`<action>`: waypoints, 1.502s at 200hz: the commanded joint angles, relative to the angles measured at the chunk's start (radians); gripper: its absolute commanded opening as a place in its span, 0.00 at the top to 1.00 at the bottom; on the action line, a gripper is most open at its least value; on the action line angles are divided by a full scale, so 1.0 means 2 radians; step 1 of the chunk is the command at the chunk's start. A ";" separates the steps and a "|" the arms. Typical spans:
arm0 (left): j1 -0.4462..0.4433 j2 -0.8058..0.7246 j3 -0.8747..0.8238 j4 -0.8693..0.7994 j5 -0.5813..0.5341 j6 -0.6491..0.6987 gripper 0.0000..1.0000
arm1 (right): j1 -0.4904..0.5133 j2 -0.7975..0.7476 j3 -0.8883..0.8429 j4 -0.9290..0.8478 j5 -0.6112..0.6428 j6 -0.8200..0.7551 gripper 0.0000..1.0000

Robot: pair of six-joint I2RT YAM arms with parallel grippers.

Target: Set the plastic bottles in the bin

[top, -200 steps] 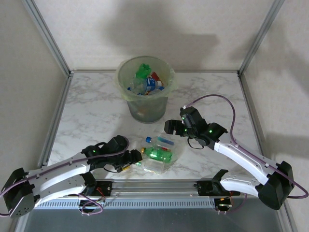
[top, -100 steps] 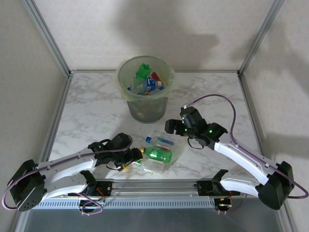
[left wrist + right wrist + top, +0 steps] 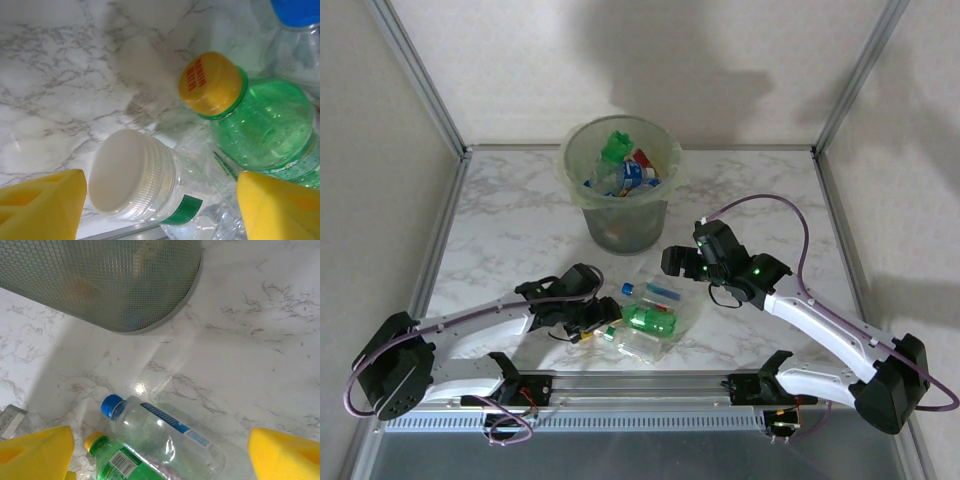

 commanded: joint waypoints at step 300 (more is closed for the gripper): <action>0.148 -0.102 0.027 -0.010 -0.062 0.086 0.26 | 0.286 0.260 0.062 -0.074 -0.003 -0.127 0.27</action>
